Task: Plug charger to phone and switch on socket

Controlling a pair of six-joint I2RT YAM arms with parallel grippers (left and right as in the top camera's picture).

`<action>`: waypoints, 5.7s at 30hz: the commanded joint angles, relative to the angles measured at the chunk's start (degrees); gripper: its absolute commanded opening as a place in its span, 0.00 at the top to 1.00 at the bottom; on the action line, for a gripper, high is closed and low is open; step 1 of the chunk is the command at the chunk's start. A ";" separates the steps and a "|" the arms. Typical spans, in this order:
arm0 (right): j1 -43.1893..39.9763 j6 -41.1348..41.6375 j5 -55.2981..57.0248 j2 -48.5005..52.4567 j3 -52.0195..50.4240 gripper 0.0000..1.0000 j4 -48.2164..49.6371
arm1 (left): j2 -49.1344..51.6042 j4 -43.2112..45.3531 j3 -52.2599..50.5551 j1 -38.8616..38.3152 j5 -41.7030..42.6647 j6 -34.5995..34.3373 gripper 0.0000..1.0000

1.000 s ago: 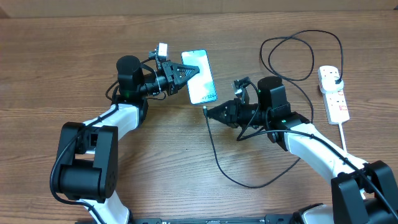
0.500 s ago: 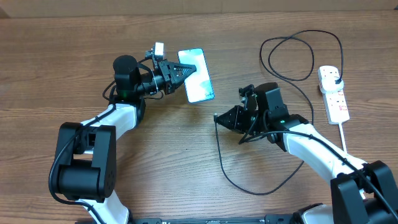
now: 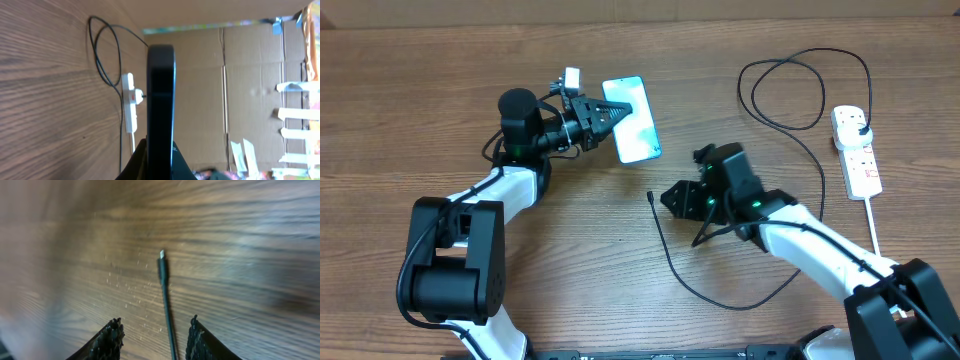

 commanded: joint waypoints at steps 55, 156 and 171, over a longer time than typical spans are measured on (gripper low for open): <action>17.31 -11.72 28.57 15.06 7.10 0.96 3.41 | 0.07 0.24 0.98 3.67 2.58 1.16 0.96; -2.78 -0.22 -21.20 -10.14 -1.14 0.96 11.98 | 0.07 0.26 0.98 -1.44 4.66 -2.95 0.96; -2.78 2.25 -21.00 -10.14 -1.14 0.96 13.14 | 0.07 0.26 0.98 -1.44 4.70 -1.36 0.96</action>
